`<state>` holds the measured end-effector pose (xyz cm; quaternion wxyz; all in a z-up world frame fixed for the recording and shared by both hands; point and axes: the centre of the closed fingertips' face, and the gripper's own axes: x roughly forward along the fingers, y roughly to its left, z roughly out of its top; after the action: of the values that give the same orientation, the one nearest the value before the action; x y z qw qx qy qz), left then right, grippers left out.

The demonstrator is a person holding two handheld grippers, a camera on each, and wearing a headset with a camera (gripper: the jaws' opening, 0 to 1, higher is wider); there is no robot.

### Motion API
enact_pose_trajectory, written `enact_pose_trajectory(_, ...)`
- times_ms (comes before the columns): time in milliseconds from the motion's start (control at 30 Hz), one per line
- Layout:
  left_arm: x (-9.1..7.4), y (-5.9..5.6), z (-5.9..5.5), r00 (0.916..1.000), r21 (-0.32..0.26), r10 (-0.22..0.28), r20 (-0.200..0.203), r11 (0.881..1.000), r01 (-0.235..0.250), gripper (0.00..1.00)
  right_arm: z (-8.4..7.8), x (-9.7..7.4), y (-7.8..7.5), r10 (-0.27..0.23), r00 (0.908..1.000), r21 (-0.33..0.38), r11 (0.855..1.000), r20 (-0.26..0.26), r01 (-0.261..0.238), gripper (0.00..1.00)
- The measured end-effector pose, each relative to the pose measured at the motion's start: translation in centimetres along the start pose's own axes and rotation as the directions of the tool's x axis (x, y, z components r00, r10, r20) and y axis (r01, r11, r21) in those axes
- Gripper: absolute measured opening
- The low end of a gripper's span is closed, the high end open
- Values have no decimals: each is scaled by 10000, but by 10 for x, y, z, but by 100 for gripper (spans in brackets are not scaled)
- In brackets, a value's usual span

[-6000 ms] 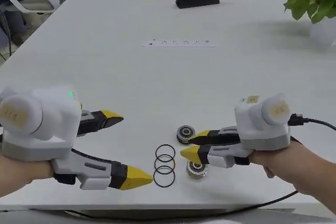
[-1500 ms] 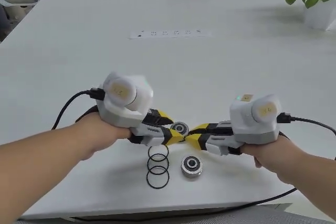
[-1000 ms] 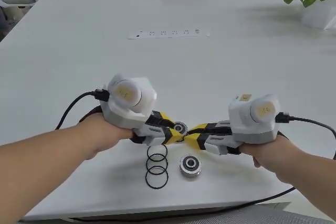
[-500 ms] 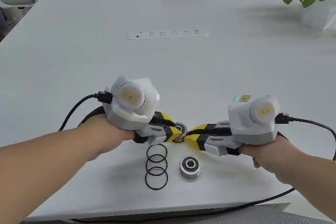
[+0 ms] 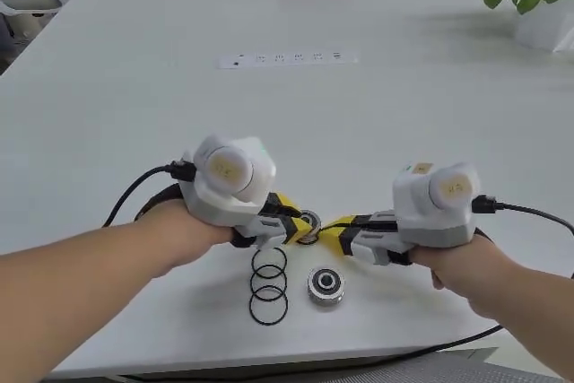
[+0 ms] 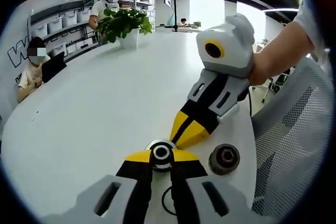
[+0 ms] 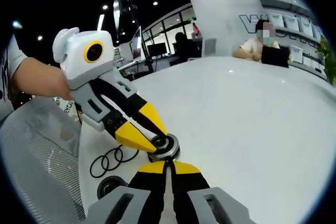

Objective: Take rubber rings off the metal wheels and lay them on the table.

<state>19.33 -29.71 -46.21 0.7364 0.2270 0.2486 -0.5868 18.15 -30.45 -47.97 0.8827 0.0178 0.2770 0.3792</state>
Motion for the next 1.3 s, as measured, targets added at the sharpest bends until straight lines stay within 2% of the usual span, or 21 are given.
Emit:
enact_pose_trajectory(133,0,0,0,10000,-36,59,-25,10000,-59,7,0,0,-1,-128,9999,613,9980,84,123,0)
enact_pose_trajectory(433,0,-1,0,9998,-111,179,-56,9998,-179,7,1,-2,-3,-199,9994,1355,9907,295,157,0)
enact_pose_trajectory(967,0,0,0,9996,-91,268,-65,9996,-269,7,4,-5,-5,-314,9970,2315,9727,703,143,0)
enact_pose_trajectory(1067,-1,0,0,9996,-88,276,-65,9996,-277,7,8,-7,-9,-493,9940,2546,9668,977,230,0)
enact_pose_trajectory(1100,-1,0,0,9996,-90,281,-62,9996,-282,7,12,-7,-7,-374,9920,3067,9518,1202,-13,0)
enact_pose_trajectory(1200,-1,-1,0,9995,-94,294,-66,9995,-295,7,10,-7,-8,-408,9930,2854,9584,1105,77,0)
enact_pose_trajectory(1300,0,-1,0,9995,-90,307,-68,9995,-308,7,12,-6,-7,-407,9925,2928,9562,1150,53,0)
